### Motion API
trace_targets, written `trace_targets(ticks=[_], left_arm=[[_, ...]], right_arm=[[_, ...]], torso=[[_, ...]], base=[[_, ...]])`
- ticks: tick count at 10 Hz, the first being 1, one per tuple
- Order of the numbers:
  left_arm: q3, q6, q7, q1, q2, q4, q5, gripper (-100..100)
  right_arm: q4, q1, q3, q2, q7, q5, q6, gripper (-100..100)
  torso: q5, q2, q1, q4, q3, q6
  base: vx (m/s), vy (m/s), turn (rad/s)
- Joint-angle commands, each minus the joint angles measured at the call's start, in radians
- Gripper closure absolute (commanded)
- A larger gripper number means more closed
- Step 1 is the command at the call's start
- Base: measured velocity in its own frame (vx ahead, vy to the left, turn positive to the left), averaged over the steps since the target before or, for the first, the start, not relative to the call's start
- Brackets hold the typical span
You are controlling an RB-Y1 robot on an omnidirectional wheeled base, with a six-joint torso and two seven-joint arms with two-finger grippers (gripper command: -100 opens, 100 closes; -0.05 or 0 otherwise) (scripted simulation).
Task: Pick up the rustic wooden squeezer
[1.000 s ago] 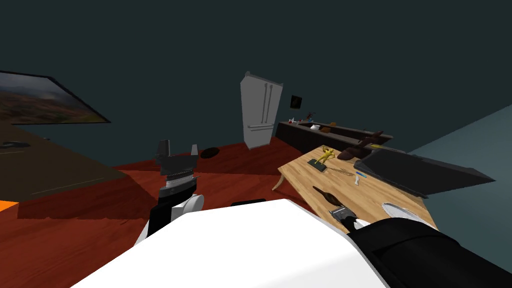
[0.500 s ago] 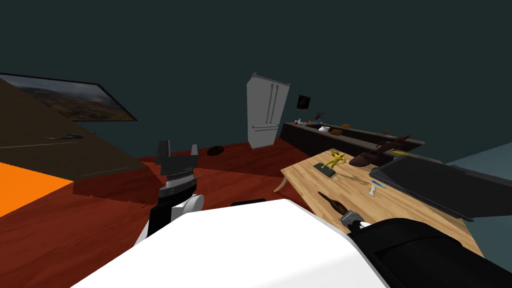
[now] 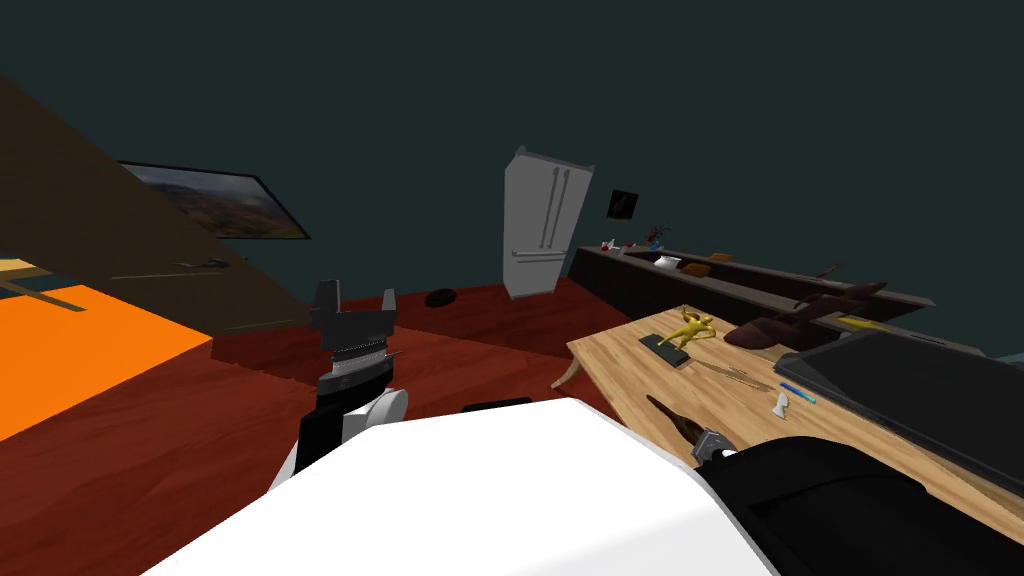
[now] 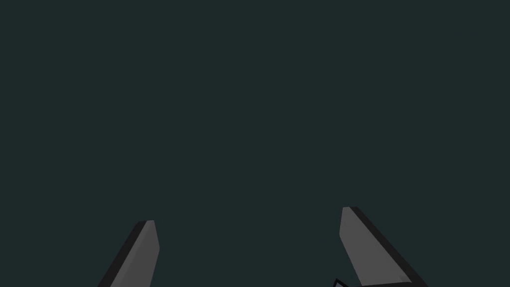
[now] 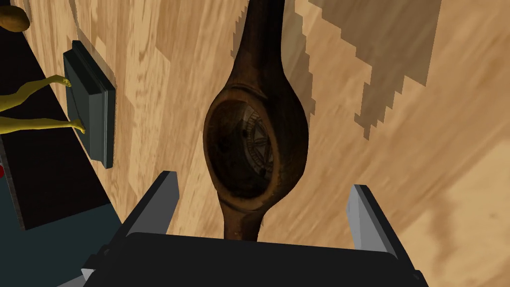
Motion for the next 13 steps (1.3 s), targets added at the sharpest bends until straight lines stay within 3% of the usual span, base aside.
trace_targets(ticks=[1, 2, 3, 6, 7, 11, 12, 13], left_arm=[[0.0, 0.0, 0.0, 0.0, 0.0, 0.0, 0.0, 0], [0.0, 0.0, 0.0, 0.0, 0.0, 0.0, 0.0, 0], [0.0, 0.0, 0.0, 0.0, 0.0, 0.0, 0.0, 0], [0.0, 0.0, 0.0, 0.0, 0.0, 0.0, 0.0, 0], [0.0, 0.0, 0.0, 0.0, 0.0, 0.0, 0.0, 0], [0.0, 0.0, 0.0, 0.0, 0.0, 0.0, 0.0, 0], [0.0, 0.0, 0.0, 0.0, 0.0, 0.0, 0.0, 0], [0.0, 0.0, 0.0, 0.0, 0.0, 0.0, 0.0, 0]], right_arm=[[0.0, 0.0, 0.0, 0.0, 0.0, 0.0, 0.0, -100], [-0.001, 0.0, 0.006, -0.001, -0.002, 0.0, 0.004, 0], [0.004, -0.015, 0.012, 0.03, 0.005, 0.006, 0.035, -100], [-0.003, -0.012, 0.025, 0.024, -0.004, -0.003, 0.042, -100], [-0.002, -0.012, 0.023, 0.025, -0.001, -0.001, 0.04, 100], [-0.002, -0.012, 0.023, 0.025, -0.003, -0.002, 0.04, 100], [-0.002, -0.012, 0.023, 0.026, -0.003, -0.002, 0.04, 0], [0.001, -0.004, 0.007, 0.007, 0.0, 0.001, 0.011, 100]], torso=[[0.0, 0.0, 0.0, 0.0, 0.0, 0.0], [0.0, 0.0, 0.001, 0.0, 0.0, 0.001], [0.0, -0.001, 0.001, 0.0, 0.0, 0.001], [-0.001, -0.001, -0.003, 0.0, -0.001, 0.001], [0.0, -0.001, -0.001, 0.0, 0.0, 0.001], [0.001, -0.001, 0.002, -0.001, -0.001, 0.0], [0.001, -0.001, 0.003, 0.0, -0.001, 0.0], [0.001, -0.001, 0.003, 0.0, -0.001, 0.0]], base=[[-0.01, -0.011, 0.032], [0.0, 0.0, 0.0], [0.005, -0.095, 0.062], [0.0, -0.066, 0.017], [0.0, 0.0, 0.0], [0.0, -0.001, 0.001], [0.0, 0.0, 0.0], [0.006, 0.088, -0.045]])
